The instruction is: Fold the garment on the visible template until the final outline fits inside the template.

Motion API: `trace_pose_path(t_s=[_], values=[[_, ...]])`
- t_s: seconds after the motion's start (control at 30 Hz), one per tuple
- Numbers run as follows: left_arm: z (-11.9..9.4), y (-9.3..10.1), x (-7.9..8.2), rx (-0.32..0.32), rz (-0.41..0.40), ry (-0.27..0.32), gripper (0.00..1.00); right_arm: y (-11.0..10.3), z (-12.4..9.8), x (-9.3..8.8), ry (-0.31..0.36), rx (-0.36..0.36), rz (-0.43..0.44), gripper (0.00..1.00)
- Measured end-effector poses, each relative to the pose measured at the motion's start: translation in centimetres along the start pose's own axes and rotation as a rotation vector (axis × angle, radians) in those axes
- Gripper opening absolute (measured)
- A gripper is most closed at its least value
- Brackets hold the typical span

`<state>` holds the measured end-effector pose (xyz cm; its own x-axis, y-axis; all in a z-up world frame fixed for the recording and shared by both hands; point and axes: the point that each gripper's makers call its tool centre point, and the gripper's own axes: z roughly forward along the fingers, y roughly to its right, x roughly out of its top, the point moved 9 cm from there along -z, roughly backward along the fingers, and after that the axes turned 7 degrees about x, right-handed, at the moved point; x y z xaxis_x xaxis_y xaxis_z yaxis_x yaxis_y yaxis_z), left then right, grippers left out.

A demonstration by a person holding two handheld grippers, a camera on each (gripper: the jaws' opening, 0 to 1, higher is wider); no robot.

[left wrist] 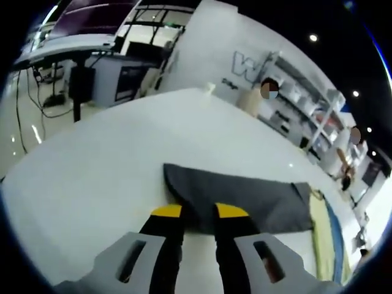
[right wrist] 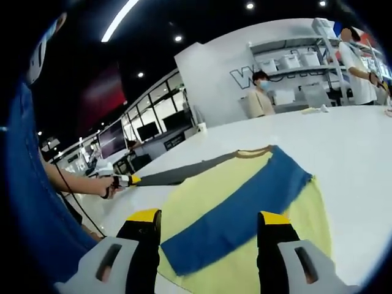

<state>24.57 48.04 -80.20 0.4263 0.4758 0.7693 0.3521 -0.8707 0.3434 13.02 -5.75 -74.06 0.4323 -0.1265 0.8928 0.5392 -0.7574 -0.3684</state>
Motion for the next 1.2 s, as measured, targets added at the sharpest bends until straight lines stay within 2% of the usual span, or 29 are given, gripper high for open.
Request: trace_pose_path(t_s=[0.13,0.33,0.53,0.63,0.77,0.8,0.9,0.97,1.07,1.1,1.2], values=[[1.1,-1.1,0.6,0.006,0.002,0.016,0.01,-0.2,-0.1,-0.2,-0.004,0.000,0.000,0.63],[0.9,-0.5,1.1,-0.012,0.031,0.047,0.00,-0.5,-0.2,-0.5,-0.004,-0.002,0.006,0.63],[-0.3,1.8,2.7,-0.092,0.108,0.090,0.00,0.0,-0.5,-0.8,0.004,-0.002,0.016,0.63],[-1.1,3.6,3.9,-0.144,0.147,0.125,0.00,0.3,-0.8,-0.9,0.011,-0.006,0.020,0.63],[-1.7,6.4,5.2,-0.240,0.249,0.148,0.00,1.0,-1.4,-1.2,0.026,-0.015,0.035,0.62],[-1.8,7.5,5.7,-0.282,0.290,0.156,0.00,1.1,-1.5,-1.3,0.027,-0.018,0.038,0.62],[-1.9,9.9,6.7,-0.356,0.372,0.169,0.00,1.2,-1.9,-1.4,0.036,-0.026,0.046,0.62],[-2.7,12.8,7.4,-0.428,0.451,0.175,0.00,1.5,-2.3,-1.5,0.051,-0.034,0.057,0.62],[-2.9,15.0,7.5,-0.509,0.499,0.170,0.00,1.7,-2.7,-1.6,0.056,-0.040,0.059,0.61],[-3.8,17.0,7.4,-0.557,0.505,0.156,0.00,2.0,-2.8,-1.7,0.056,-0.043,0.065,0.61],[-4.2,19.0,7.2,-0.600,0.532,0.150,0.00,2.1,-3.2,-1.7,0.063,-0.046,0.066,0.61]])
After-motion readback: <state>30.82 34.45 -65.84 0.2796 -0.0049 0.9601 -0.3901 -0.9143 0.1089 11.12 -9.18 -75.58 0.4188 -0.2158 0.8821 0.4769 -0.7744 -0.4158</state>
